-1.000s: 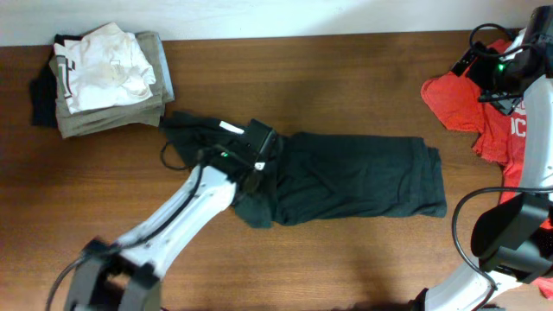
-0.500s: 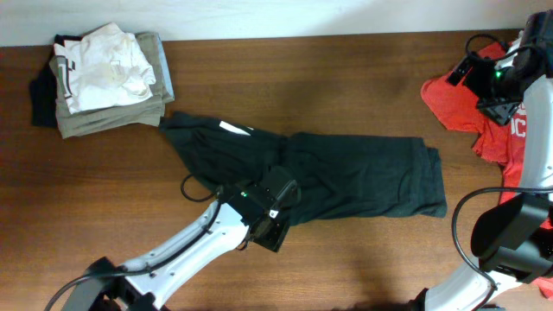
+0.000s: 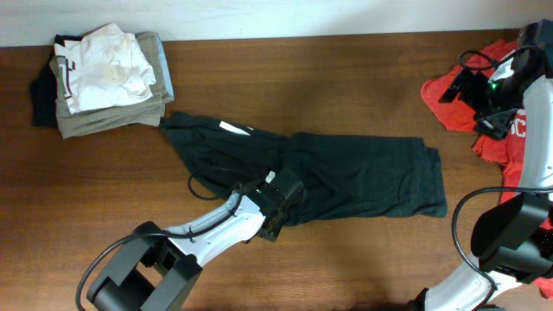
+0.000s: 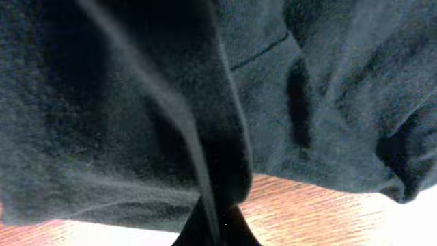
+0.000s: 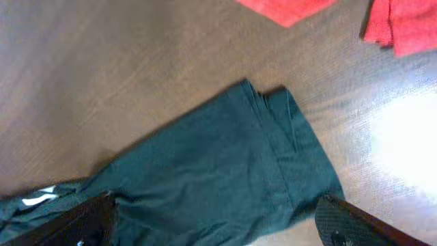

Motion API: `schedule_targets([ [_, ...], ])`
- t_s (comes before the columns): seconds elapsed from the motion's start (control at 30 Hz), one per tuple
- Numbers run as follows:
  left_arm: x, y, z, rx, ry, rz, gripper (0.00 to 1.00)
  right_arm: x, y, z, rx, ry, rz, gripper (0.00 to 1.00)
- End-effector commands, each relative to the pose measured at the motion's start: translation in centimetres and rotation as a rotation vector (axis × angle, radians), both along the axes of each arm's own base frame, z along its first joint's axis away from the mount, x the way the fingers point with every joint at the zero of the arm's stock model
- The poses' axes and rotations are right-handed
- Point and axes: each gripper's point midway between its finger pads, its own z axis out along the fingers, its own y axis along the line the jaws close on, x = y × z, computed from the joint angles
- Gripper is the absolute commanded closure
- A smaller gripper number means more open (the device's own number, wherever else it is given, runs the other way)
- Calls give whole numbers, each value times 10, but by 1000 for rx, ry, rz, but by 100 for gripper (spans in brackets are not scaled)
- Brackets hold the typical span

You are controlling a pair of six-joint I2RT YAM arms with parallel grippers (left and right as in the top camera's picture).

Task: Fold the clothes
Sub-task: 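Grasp the dark shirt's right end with the right gripper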

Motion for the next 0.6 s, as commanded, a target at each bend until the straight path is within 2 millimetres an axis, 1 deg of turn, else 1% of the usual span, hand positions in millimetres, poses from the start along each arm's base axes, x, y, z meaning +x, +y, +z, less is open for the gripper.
schedule_targets([
  [0.0,1,3,-1,13,-1,46,99,-32,20,53,-25,-74,34,6],
  [0.03,0,4,-1,15,1,46,99,-51,31,75,-51,-103,66,5],
  [0.07,-2,5,-2,21,7,50,99,-75,34,97,-125,-125,65,2],
  [0.1,-3,7,-2,26,13,54,100,-87,35,106,-161,-130,61,1],
  [0.13,-5,9,-2,33,19,67,100,-97,35,112,-174,-132,56,1],
  [0.17,-7,10,-2,33,23,94,100,-112,38,115,-177,-115,53,1],
  [0.2,-7,10,-2,33,23,97,100,-118,40,113,-168,-90,55,1],
  [0.23,-7,10,-2,33,23,97,100,-122,41,105,-157,-55,57,1],
  [0.27,-7,11,-2,34,24,97,100,-123,40,92,-151,-23,58,1],
  [0.3,-7,12,-2,29,23,133,99,-127,27,60,-191,69,0,1],
  [0.33,-6,15,-1,29,25,174,100,-128,24,34,-193,119,-14,1],
  [0.37,0,24,2,30,29,232,100,-131,30,-5,-149,171,-2,1],
  [0.43,10,39,6,33,33,292,99,-145,56,-70,-8,232,57,1],
  [0.47,13,44,6,33,34,312,100,-155,62,-98,17,256,64,3],
  [0.5,14,44,6,33,34,314,100,-158,64,-117,26,255,63,13],
  [0.53,14,44,6,33,33,314,99,-160,65,-128,30,251,49,20],
  [0.57,14,44,6,33,33,315,99,-163,66,-143,33,254,11,25],
])
